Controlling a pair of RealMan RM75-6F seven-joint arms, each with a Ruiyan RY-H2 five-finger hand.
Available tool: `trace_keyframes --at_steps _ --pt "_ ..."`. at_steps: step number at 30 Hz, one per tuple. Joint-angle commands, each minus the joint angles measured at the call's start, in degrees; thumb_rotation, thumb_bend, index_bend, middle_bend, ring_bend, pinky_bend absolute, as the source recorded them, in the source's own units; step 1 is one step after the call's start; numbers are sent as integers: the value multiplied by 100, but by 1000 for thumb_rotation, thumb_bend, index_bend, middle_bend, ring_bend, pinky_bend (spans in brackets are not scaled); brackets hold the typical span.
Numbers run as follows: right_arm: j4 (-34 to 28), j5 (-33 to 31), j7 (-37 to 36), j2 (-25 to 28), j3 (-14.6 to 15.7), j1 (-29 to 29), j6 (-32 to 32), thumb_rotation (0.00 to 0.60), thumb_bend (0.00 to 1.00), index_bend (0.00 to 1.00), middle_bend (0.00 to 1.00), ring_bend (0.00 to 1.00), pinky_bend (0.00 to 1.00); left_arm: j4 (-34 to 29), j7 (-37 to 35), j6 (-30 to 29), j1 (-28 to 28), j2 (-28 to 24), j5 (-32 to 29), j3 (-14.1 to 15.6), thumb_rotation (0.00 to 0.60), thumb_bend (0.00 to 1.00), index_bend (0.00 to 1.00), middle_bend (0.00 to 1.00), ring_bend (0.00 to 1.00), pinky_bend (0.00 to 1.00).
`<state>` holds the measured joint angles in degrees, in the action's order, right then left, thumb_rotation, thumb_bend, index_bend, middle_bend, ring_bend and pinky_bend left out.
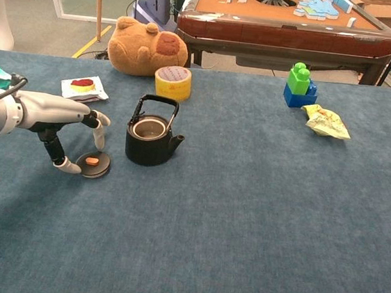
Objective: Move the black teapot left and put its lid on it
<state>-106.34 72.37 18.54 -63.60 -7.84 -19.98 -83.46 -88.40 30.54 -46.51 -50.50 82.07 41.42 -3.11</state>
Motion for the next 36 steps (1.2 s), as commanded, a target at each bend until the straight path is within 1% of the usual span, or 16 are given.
trace_keyframes --at_steps 1,3,11,14,16,27,36 --pt "2 8 -11 9 -16 26 11 600 0 70 178 0 11 79 -32 8 -19 65 16 20 546 213 285 21 0 14" --pt "9 16 -16 14 -30 48 20 600 0 70 178 0 11 108 -58 7 -25 94 29 26 559 213 280 21 0 14" --pt "23 51 -34 6 -92 102 62 600 0 74 178 0 11 148 -135 -61 -6 181 161 72 566 213 276 21 0 14" --pt "34 45 -28 1 -108 115 87 600 0 76 178 0 11 179 -169 -78 6 223 201 79 595 214 276 21 0 14" --pt "37 46 -46 1 -124 126 102 600 0 78 178 0 11 209 -206 -68 15 255 219 82 600 213 276 21 0 14" --pt "66 93 -103 12 -207 202 85 600 0 85 179 0 11 413 -430 -36 94 390 368 80 600 214 286 21 0 15" --pt "66 110 -131 23 -257 251 88 600 0 92 180 0 11 543 -615 11 128 452 447 6 600 260 349 21 0 15"
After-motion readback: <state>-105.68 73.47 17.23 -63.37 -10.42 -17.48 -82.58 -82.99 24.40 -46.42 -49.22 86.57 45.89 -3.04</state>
